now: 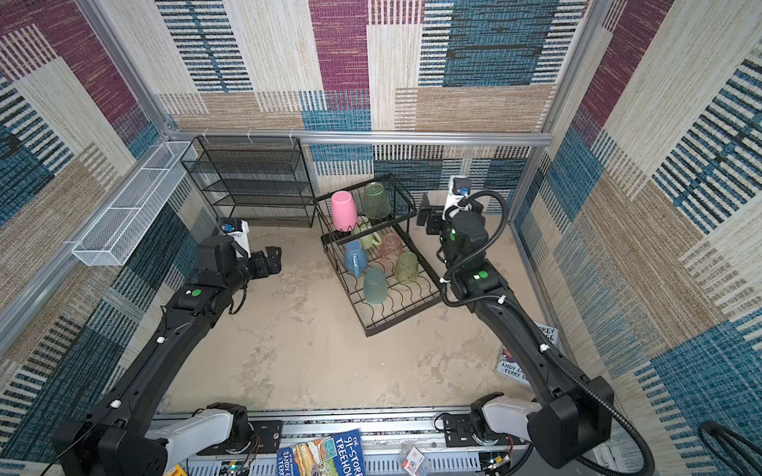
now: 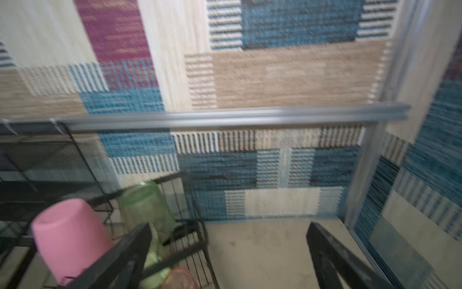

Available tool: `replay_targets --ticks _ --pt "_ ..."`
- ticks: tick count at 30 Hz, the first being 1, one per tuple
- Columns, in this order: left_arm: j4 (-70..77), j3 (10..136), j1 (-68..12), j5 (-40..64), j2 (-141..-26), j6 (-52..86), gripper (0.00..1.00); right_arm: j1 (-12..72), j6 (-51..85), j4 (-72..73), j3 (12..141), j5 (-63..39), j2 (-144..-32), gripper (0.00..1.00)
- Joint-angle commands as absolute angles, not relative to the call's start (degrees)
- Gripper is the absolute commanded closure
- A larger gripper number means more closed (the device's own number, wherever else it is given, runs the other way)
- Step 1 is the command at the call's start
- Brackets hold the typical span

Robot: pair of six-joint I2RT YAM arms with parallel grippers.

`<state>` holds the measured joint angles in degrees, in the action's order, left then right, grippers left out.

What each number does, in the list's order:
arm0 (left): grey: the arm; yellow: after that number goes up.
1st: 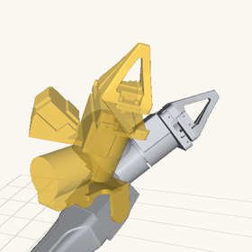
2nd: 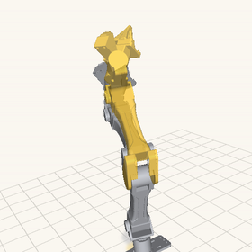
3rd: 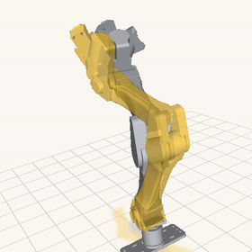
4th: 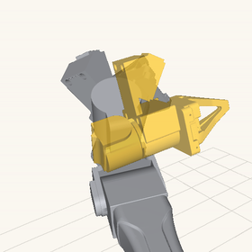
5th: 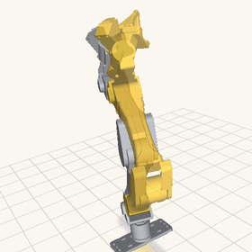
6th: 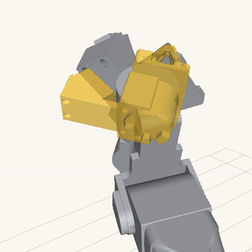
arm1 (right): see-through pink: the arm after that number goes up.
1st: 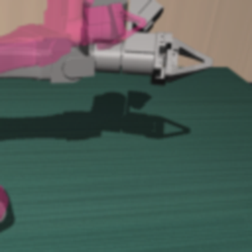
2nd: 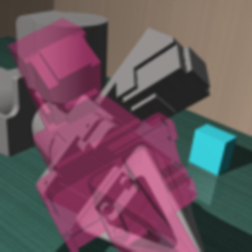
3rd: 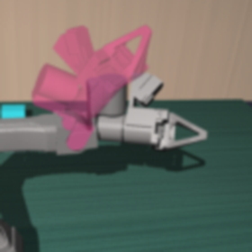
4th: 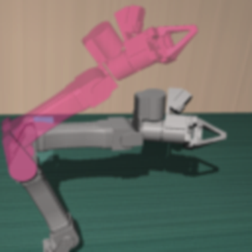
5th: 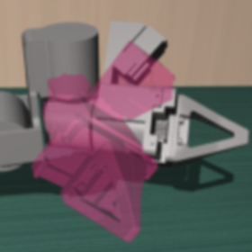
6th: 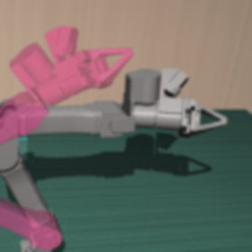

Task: Load cups into a dish rack
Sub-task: Reset both arms

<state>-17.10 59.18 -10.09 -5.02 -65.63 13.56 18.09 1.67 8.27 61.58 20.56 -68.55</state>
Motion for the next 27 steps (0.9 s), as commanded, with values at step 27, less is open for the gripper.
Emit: replay_targets --ticks 27 --pt "23.85 31.16 -0.01 -16.44 -81.40 5.74 0.01 3.96 -0.72 66.93 12.38 15.79 -80.54 0.00"
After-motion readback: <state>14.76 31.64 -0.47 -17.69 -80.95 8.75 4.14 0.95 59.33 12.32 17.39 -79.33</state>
